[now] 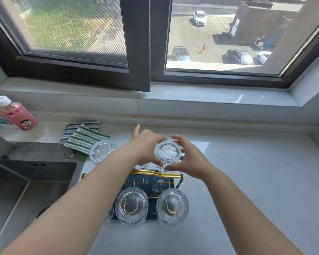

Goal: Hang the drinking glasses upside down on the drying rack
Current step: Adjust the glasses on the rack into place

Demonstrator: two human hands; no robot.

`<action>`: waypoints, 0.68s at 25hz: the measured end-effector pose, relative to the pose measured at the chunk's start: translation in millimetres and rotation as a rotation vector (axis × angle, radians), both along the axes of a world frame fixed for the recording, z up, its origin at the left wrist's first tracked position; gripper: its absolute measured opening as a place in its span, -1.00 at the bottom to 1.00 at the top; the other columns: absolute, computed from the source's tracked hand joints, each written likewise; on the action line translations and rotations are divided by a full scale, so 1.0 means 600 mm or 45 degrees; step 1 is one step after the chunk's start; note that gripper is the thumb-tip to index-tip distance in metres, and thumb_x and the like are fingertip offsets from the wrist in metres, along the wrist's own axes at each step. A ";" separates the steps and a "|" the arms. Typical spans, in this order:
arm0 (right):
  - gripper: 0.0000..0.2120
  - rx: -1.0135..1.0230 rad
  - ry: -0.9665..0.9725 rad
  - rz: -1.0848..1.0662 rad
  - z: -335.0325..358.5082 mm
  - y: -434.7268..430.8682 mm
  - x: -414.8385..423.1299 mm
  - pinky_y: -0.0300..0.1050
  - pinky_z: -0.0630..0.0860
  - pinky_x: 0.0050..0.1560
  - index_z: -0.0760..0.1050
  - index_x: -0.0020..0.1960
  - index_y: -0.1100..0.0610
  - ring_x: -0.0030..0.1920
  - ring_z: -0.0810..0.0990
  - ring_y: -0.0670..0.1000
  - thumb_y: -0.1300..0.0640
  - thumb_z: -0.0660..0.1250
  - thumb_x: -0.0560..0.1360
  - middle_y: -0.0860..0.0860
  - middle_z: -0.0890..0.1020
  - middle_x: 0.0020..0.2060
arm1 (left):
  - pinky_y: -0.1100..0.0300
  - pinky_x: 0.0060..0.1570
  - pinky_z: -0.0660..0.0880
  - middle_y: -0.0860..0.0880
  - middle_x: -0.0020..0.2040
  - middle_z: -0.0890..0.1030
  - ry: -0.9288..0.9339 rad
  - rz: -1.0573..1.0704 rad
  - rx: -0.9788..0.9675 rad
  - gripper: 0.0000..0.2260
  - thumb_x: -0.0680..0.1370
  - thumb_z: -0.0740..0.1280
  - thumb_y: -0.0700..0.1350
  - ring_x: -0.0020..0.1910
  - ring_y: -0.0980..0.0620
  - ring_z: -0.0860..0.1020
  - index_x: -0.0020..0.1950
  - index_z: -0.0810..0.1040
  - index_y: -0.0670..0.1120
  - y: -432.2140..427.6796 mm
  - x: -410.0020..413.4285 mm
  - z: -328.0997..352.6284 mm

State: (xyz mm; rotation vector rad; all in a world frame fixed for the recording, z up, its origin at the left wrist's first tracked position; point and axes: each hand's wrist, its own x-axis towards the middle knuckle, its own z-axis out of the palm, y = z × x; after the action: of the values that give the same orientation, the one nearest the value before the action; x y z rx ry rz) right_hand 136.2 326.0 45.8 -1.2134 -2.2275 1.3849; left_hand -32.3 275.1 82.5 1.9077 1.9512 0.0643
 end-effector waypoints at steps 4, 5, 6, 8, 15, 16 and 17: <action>-0.08 0.011 0.001 -0.014 -0.001 -0.006 0.000 0.11 0.49 0.20 0.23 0.34 -0.08 0.21 0.46 0.01 0.08 0.63 0.10 -0.02 0.48 0.24 | -0.16 0.40 -0.27 0.03 0.23 0.51 -0.001 0.003 0.010 -0.36 0.28 0.50 0.11 0.36 -0.04 0.26 0.30 0.38 0.06 -0.003 0.001 0.002; -0.08 0.017 -0.003 -0.018 -0.001 -0.008 -0.001 0.10 0.49 0.20 0.23 0.34 -0.08 0.21 0.46 0.01 0.08 0.63 0.10 -0.01 0.48 0.25 | -0.16 0.40 -0.26 0.03 0.23 0.51 0.001 0.002 0.009 -0.36 0.28 0.50 0.11 0.35 -0.05 0.27 0.30 0.38 0.06 -0.004 0.001 0.004; -0.09 0.020 -0.008 -0.022 0.000 -0.009 -0.001 0.09 0.49 0.20 0.23 0.34 -0.09 0.21 0.46 0.01 0.07 0.62 0.11 -0.01 0.48 0.25 | -0.16 0.40 -0.26 0.03 0.23 0.51 -0.001 0.003 0.010 -0.36 0.28 0.50 0.10 0.35 -0.05 0.27 0.30 0.38 0.06 -0.004 0.000 0.005; -0.08 0.022 -0.020 -0.024 0.001 -0.009 -0.001 0.09 0.48 0.21 0.22 0.34 -0.08 0.22 0.45 0.01 0.07 0.62 0.11 0.00 0.47 0.26 | -0.15 0.40 -0.26 0.04 0.24 0.51 -0.004 0.004 0.008 -0.37 0.29 0.50 0.10 0.36 -0.05 0.27 0.31 0.37 0.06 -0.005 0.000 0.005; -0.01 -0.009 -0.071 0.074 0.013 0.000 0.006 -0.06 0.31 0.32 0.12 0.42 -0.05 0.35 0.32 -0.01 0.10 0.61 0.16 -0.03 0.34 0.38 | -0.15 0.41 -0.30 0.05 0.40 0.38 -0.055 0.029 -0.016 -0.17 0.27 0.52 0.08 0.45 0.01 0.17 0.44 0.18 0.06 -0.018 -0.026 0.017; -0.01 0.014 -0.084 0.092 0.023 0.004 0.010 -0.13 0.27 0.29 0.11 0.42 -0.08 0.37 0.30 -0.05 0.07 0.61 0.16 -0.07 0.31 0.40 | -0.13 0.41 -0.30 0.05 0.43 0.35 -0.060 0.067 -0.012 -0.13 0.26 0.52 0.09 0.46 0.01 0.16 0.45 0.14 0.08 -0.025 -0.047 0.021; -0.02 0.045 -0.083 0.108 0.036 0.009 0.011 -0.16 0.25 0.26 0.12 0.41 -0.12 0.37 0.28 -0.08 0.05 0.61 0.16 -0.10 0.30 0.40 | -0.12 0.42 -0.28 0.05 0.45 0.31 -0.053 0.107 -0.020 -0.09 0.24 0.53 0.11 0.46 0.02 0.15 0.46 0.10 0.09 -0.033 -0.069 0.024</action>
State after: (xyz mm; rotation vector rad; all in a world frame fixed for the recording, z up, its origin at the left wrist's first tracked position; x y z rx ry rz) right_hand 142.5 331.6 67.2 -1.1810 -2.3631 1.3492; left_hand -73.9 255.2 96.6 1.7997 1.9973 0.1117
